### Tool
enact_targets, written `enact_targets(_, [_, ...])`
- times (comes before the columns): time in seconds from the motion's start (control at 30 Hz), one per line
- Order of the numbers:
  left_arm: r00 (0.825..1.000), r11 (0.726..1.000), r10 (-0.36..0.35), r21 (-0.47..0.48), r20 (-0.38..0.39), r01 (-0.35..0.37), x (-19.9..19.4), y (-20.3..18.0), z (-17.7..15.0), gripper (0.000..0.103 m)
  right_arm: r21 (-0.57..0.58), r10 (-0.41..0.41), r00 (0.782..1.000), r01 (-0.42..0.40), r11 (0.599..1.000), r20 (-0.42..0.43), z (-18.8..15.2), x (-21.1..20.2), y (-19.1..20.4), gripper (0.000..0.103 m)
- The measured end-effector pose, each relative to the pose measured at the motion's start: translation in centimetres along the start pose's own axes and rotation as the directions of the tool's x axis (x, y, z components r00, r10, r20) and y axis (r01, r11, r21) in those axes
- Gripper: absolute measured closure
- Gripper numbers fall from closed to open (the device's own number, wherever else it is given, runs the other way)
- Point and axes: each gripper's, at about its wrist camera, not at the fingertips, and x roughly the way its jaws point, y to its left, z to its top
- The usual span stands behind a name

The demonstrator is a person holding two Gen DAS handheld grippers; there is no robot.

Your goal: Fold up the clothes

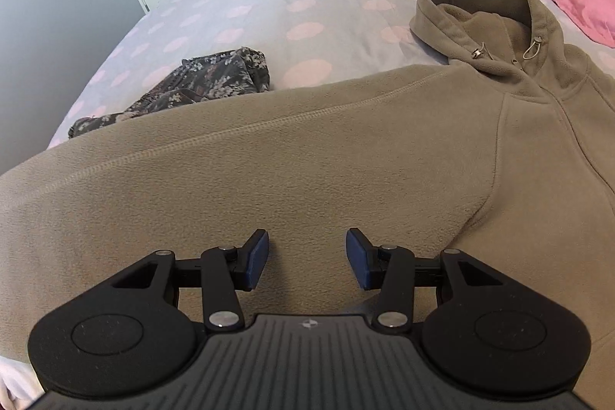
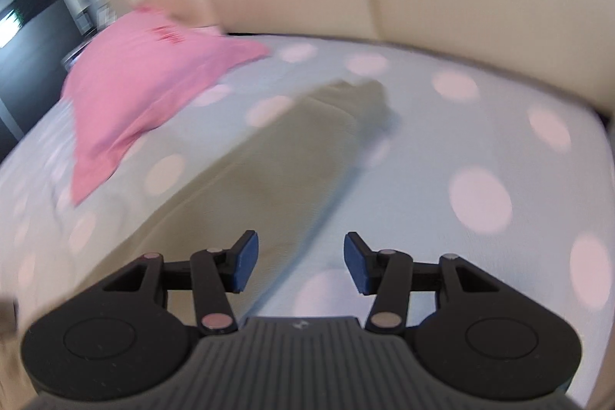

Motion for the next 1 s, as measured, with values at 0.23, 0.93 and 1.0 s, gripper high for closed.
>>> enact_targets(0.23, [0.999,1.000,0.018,-0.017,-0.030,-0.019,1.9,-0.1,0.2,0.060,0.007,-0.033,0.997,0.034,0.999,-0.065,-0.8,2.9,-0.7,0.051])
enact_targets(0.93, [0.976,0.976,-0.217,0.018,0.013,0.217,7.1,-2.7,11.7,0.053,-0.488,0.343,0.892,-0.449,0.749,-0.295,-10.5,3.3,26.8,0.052])
enact_targets(1.0, [0.968,0.968,-0.249,0.013,-0.030,0.249,9.1,-2.9,12.4,0.053,-0.485,0.363,0.873,-0.484,0.728,-0.327,-11.3,3.8,29.2,0.053])
